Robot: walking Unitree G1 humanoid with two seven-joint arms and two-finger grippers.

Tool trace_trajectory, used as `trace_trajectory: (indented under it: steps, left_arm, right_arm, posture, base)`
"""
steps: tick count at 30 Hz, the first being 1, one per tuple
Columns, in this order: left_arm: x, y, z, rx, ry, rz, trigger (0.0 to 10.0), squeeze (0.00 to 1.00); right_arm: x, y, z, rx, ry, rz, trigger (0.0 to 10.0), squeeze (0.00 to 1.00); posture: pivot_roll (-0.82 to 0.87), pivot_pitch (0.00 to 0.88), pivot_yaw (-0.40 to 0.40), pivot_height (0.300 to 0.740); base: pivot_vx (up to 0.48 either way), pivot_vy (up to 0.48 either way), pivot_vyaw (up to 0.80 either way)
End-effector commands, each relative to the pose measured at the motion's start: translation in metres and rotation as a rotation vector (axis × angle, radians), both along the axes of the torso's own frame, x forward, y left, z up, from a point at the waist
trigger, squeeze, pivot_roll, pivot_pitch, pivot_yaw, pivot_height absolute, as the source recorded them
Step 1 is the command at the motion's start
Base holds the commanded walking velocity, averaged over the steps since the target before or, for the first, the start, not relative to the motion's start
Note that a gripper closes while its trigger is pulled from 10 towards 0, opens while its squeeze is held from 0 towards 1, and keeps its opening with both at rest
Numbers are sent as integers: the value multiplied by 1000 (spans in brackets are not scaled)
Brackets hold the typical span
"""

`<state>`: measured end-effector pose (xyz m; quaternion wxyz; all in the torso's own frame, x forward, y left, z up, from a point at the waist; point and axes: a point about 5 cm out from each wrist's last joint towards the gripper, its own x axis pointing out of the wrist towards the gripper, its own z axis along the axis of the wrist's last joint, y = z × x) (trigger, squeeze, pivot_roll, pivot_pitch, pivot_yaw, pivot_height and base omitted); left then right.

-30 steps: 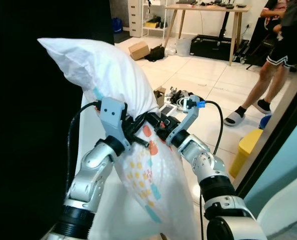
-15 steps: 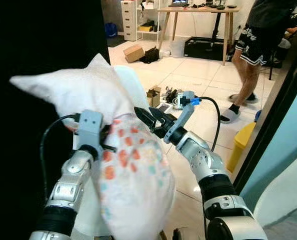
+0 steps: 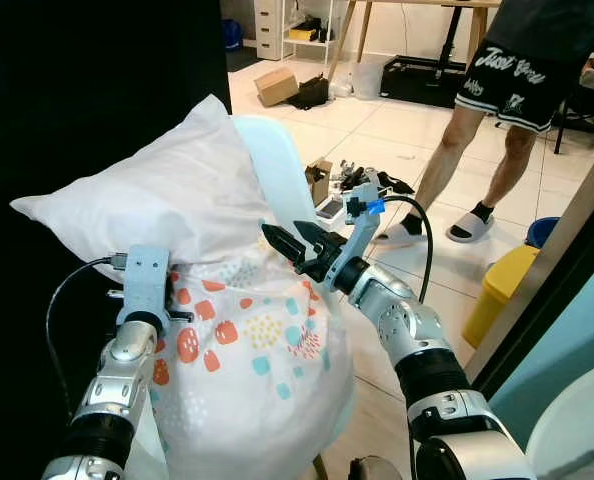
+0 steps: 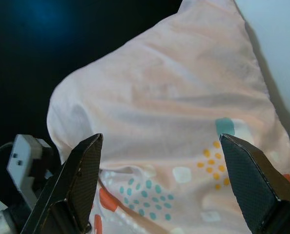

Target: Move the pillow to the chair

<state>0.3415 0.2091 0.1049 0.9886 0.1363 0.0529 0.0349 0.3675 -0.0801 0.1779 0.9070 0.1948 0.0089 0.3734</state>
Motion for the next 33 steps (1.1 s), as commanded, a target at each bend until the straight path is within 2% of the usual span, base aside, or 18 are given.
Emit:
trace_trajectory:
  steps: [1, 2, 3, 5, 6, 7, 8, 9, 10, 11, 15, 24, 26, 28, 32, 33]
  left_arm:
    - [1, 5, -4, 88, 30, -1, 10000, 0]
    - [1, 9, -6, 148, 52, 4, 10000, 0]
    - [1, 9, -6, 148, 52, 4, 10000, 0]
    - [4, 16, -7, 294, 84, -18, 10000, 0]
    - [5, 17, -9, 396, 108, -54, 10000, 0]
    - [5, 17, -9, 396, 108, -54, 10000, 0]
    - [5, 16, -12, 498, 131, -95, 10000, 0]
    - [5, 16, -12, 498, 131, -95, 10000, 0]
    - [5, 15, -15, 583, 150, -137, 10000, 110]
    - [5, 13, -18, 606, 162, -157, 10000, 1000]
    - [5, 5, -24, 623, 187, -190, 10000, 1000]
    - [0, 4, -37, 695, 249, -224, 10000, 1000]
    - [-2, 7, -31, 779, 311, -287, 10000, 1000]
    - [-6, 18, -18, 853, 391, -304, 10000, 1000]
    - [-15, 33, -9, 896, 500, -300, 10000, 1000]
    - [-15, 33, -9, 896, 500, -300, 10000, 1000]
  right_arm:
    - [1, 0, -1, -12, -5, -18, 10000, 0]
    - [1, -1, -1, -15, -5, -21, 10000, 0]
    - [1, -1, -1, -15, -5, -21, 10000, 0]
    - [1, -1, -3, -24, -2, -27, 10000, 0]
    - [1, -1, -4, -27, -2, -30, 10000, 0]
    - [1, -1, -4, -27, -2, -30, 10000, 0]
    - [1, -1, -4, -28, -2, -31, 10000, 0]
    - [1, -1, -4, -28, -2, -31, 10000, 0]
    - [1, -1, -3, -29, -3, -32, 10000, 0]
    - [2, 0, -3, -32, -5, -34, 10000, 0]
    - [1, 0, -9, -89, -1, -36, 10000, 0]
    - [-2, 3, -17, -134, 10, -23, 10000, 0]
    - [-3, 4, -19, -144, 13, -15, 10000, 0]
    - [-3, 5, -18, -140, 13, -7, 10000, 0]
    - [-3, 6, -18, -135, 12, -3, 10000, 0]
    - [-3, 6, -18, -135, 12, -3, 10000, 0]
  posture:
    - [-80, 32, -17, 609]
    - [-80, 32, -17, 609]
    - [-80, 32, -17, 609]
    - [-80, 30, -16, 609]
    - [-82, 29, -16, 609]
    - [-82, 29, -16, 609]
    - [-84, 28, -14, 609]
    - [-84, 28, -14, 609]
    - [-85, 28, -14, 609]
    - [-91, 28, -10, 609]
    - [-92, 28, -8, 609]
    - [-101, 26, -10, 609]
    - [-87, 28, -16, 609]
    - [-75, 32, -17, 609]
    - [-67, 35, -17, 609]
    - [-67, 35, -17, 609]
  base:
    - [0, 0, 0]
    - [0, 0, 0]
    - [0, 0, 0]
    - [0, 0, 0]
    - [0, 0, 0]
    - [0, 0, 0]
    - [0, 0, 0]
    - [0, 0, 0]
    - [0, 0, 0]
    - [0, 0, 0]
    - [0, 0, 0]
    - [0, 0, 0]
    - [0, 0, 0]
    - [0, 0, 0]
    - [0, 0, 0]
    - [0, 0, 0]
